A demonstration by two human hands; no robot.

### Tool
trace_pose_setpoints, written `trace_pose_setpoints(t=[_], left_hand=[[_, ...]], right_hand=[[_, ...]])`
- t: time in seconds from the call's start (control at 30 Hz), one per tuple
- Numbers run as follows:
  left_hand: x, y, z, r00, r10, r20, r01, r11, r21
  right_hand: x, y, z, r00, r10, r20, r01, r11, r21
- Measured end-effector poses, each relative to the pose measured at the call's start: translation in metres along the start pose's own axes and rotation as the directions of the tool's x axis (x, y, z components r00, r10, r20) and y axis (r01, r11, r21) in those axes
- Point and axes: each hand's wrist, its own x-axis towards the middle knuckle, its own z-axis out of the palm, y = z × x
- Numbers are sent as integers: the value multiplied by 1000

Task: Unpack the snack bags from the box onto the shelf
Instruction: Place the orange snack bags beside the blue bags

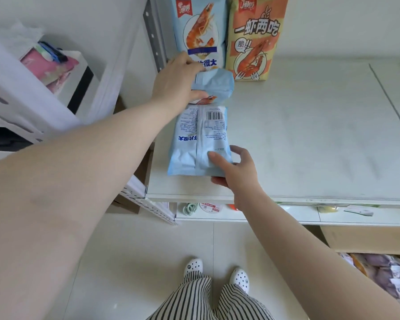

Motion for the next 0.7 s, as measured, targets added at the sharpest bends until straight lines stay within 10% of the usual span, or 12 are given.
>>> trace_pose_setpoints(t=[0.47, 0.7], left_hand=[[95, 15, -52, 949, 5, 314, 6, 999, -32], [90, 23, -45, 976, -68, 208, 104, 980, -167]], right_hand=[[36, -144, 14, 996, -45, 75, 29, 979, 201], [59, -130, 15, 972, -235, 25, 230, 965, 126]])
